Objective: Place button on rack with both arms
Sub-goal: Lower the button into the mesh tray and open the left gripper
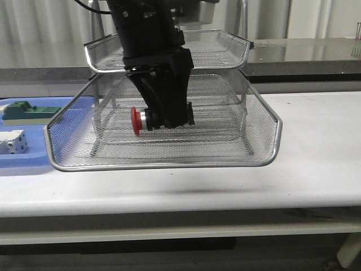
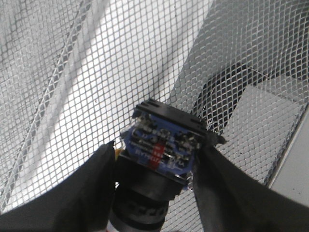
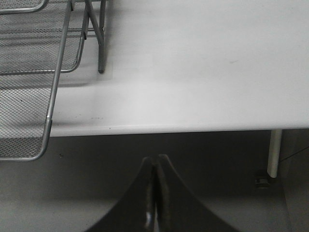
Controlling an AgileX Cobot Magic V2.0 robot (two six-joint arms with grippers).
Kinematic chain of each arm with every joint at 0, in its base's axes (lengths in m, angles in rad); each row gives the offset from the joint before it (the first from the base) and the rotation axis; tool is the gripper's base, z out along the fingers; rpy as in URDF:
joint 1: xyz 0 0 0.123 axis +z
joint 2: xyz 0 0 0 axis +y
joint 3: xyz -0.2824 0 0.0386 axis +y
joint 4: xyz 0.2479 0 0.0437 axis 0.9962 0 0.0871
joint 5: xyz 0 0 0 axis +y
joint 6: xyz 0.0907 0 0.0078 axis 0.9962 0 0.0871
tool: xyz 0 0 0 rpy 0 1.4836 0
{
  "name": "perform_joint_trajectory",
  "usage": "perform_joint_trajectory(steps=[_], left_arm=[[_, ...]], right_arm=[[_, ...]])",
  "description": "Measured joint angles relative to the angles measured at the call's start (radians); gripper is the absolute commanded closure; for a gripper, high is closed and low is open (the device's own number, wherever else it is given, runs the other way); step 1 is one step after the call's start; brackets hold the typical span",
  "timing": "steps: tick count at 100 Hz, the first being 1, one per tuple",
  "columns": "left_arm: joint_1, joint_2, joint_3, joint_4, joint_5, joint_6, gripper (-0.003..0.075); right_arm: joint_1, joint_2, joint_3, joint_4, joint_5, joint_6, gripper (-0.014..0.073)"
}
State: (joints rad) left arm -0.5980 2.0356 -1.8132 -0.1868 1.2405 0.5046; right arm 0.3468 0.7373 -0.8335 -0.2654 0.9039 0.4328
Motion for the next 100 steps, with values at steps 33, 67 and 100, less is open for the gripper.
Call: perform_joint_trajectory(steps=[33,67,100], left_arm=[[0.000,0.000,0.000,0.000,0.000,0.000,0.0253],[0.000,-0.003,-0.012,0.000,0.000,0.000,0.0234],[0.004,-0.134,-0.026,0.025,0.002,-0.032,0.0237]], right_arm=[[0.000,0.000,0.000,0.000,0.000,0.000,0.0660],[0.000,0.000,0.000,0.000,0.000,0.000,0.0660],[0.000,0.000,0.000,0.000,0.000,0.000,0.0660]])
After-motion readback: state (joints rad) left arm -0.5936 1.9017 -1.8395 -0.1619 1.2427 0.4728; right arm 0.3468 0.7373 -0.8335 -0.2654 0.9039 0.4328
